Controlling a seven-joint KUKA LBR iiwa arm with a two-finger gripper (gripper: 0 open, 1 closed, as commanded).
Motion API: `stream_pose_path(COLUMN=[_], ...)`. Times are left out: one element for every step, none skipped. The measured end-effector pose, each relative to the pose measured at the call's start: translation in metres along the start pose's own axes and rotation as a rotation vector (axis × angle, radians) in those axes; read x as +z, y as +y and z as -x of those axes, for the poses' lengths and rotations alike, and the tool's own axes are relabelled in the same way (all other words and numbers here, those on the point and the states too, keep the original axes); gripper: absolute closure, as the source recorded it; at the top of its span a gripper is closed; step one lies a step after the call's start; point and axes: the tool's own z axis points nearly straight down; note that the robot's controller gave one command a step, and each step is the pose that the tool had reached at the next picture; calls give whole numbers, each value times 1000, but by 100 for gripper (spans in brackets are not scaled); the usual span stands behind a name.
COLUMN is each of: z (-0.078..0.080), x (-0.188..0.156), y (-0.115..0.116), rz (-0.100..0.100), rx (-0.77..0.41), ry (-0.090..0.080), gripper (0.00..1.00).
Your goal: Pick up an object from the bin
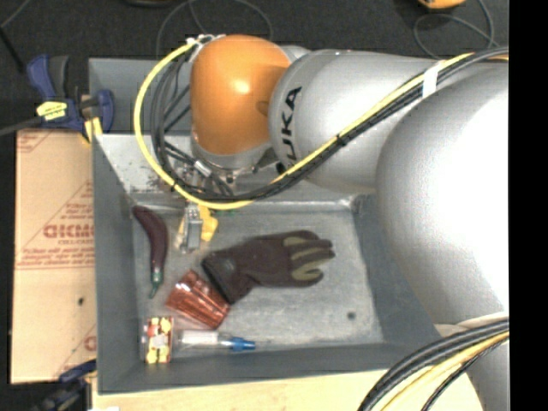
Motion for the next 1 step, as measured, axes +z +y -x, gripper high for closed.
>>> stream_pose_path(z=[1], x=[-5], y=[-1], rz=[1], rx=[3], ry=[-7], gripper=[0])
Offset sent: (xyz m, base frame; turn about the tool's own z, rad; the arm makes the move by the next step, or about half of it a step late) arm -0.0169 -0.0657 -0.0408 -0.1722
